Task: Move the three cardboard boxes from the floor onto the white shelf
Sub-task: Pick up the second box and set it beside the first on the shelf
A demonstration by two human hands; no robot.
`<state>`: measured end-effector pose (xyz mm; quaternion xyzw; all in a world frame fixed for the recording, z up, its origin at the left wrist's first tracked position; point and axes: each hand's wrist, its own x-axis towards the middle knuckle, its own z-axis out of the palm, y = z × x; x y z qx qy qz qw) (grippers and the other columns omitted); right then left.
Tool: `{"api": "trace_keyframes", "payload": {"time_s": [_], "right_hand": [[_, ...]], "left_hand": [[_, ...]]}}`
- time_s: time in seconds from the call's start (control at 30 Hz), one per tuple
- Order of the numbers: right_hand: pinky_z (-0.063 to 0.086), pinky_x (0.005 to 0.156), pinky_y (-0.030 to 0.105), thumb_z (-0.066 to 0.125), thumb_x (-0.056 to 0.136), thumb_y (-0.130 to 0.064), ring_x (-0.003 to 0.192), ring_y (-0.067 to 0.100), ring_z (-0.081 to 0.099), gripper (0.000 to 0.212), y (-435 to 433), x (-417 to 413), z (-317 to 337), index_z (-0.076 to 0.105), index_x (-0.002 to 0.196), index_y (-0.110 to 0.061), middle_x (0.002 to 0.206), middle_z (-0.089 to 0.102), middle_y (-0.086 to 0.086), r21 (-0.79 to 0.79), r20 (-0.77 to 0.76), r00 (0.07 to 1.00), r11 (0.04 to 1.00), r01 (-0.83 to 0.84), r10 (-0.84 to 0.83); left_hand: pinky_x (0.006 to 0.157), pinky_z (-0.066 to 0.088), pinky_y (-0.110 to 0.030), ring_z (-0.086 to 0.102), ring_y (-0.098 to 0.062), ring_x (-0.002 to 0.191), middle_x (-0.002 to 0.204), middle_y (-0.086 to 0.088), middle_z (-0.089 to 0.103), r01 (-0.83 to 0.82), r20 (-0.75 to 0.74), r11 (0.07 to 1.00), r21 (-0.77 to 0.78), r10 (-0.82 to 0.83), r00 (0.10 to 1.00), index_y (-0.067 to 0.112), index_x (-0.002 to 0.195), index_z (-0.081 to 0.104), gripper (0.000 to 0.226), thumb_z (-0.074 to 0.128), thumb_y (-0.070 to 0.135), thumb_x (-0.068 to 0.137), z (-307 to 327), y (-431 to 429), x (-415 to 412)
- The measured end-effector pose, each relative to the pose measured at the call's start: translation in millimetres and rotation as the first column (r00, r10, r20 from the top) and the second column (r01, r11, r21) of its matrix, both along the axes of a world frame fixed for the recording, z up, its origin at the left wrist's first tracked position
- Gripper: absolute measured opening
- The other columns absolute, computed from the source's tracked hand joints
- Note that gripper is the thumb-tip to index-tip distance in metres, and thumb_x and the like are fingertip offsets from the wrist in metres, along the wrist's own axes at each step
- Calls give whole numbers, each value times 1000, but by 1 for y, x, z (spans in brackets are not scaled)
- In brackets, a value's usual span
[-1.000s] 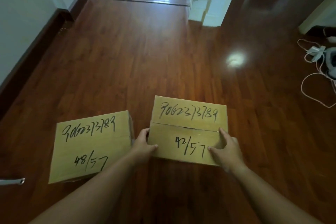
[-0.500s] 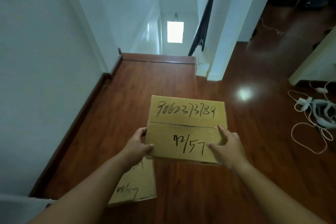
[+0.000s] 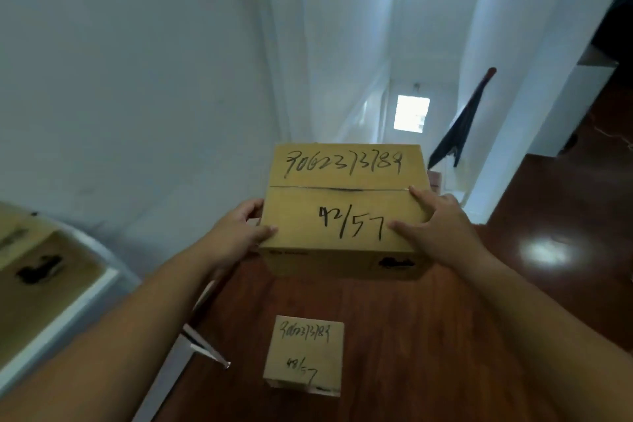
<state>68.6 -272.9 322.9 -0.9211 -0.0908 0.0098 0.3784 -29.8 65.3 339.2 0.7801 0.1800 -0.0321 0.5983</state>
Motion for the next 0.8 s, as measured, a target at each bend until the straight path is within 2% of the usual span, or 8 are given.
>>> {"api": "trace_keyframes", "payload": {"time_s": [0.07, 0.17, 0.3, 0.37, 0.43, 0.53, 0.63, 0.8], "right_hand": [[51, 102, 48, 83, 80, -55, 125, 30, 50, 92, 29, -4, 32, 42, 158, -30, 144, 47, 8, -13, 49, 996, 997, -77, 77], [50, 102, 46, 82, 76, -62, 122, 28, 52, 93, 78, -10, 71, 43, 156, -35, 130, 48, 2, 27, 77, 982, 984, -174, 171], [48, 99, 41, 80, 74, -68, 115, 23, 52, 93, 157, -30, 116, 45, 155, -38, 128, 45, -2, 79, 122, 940, 941, -328, 318], [49, 99, 41, 79, 74, -69, 118, 24, 53, 91, 198, -47, 137, 46, 154, -40, 131, 46, -1, 83, 152, 903, 905, -418, 403], [47, 102, 42, 80, 74, -69, 125, 25, 54, 89, 241, -67, 156, 49, 152, -40, 138, 49, 0, 106, 184, 859, 859, -501, 478], [45, 105, 38, 81, 68, -72, 129, 22, 56, 93, 306, -104, 176, 54, 149, -35, 146, 54, 0, 163, 220, 782, 769, -619, 583], [49, 109, 46, 79, 60, -77, 128, 20, 59, 103, 367, -149, 190, 57, 147, -29, 147, 58, -1, 203, 246, 698, 668, -716, 673], [49, 108, 41, 83, 72, -65, 131, 21, 57, 91, 444, -232, 201, 56, 149, -24, 148, 58, -1, 170, 263, 543, 515, -840, 798]], "left_hand": [[77, 62, -41, 70, -22, 98, 129, 7, 63, -65, 18, 998, -2, 65, 998, 25, 141, 56, 47, 64, 7, 99, 33, 24, -26], [86, 62, -53, 70, -26, 99, 131, 2, 62, -159, 61, 986, 47, 156, 986, 27, 138, 59, 44, 65, 8, 99, 77, 60, -67], [82, 64, -50, 71, -32, 108, 132, 0, 65, -312, 143, 946, 92, 297, 944, 24, 140, 59, 44, 66, 11, 98, 130, 109, -137], [78, 64, -48, 71, -32, 108, 131, 0, 67, -401, 172, 910, 102, 381, 908, 24, 141, 59, 44, 65, 12, 99, 153, 132, -178], [82, 63, -51, 71, -32, 110, 129, 1, 69, -477, 202, 872, 108, 450, 870, 24, 140, 59, 44, 66, 12, 98, 172, 154, -222], [78, 64, -45, 71, -31, 111, 129, 2, 71, -570, 232, 814, 112, 536, 812, 26, 136, 62, 39, 66, 15, 99, 195, 184, -293], [79, 63, -46, 72, -30, 110, 126, 2, 73, -662, 247, 739, 122, 624, 741, 28, 136, 63, 39, 67, 18, 99, 207, 209, -363], [85, 61, -50, 72, -29, 109, 126, 0, 73, -784, 249, 612, 108, 747, 617, 28, 139, 63, 42, 68, 19, 98, 209, 238, -472]]}}
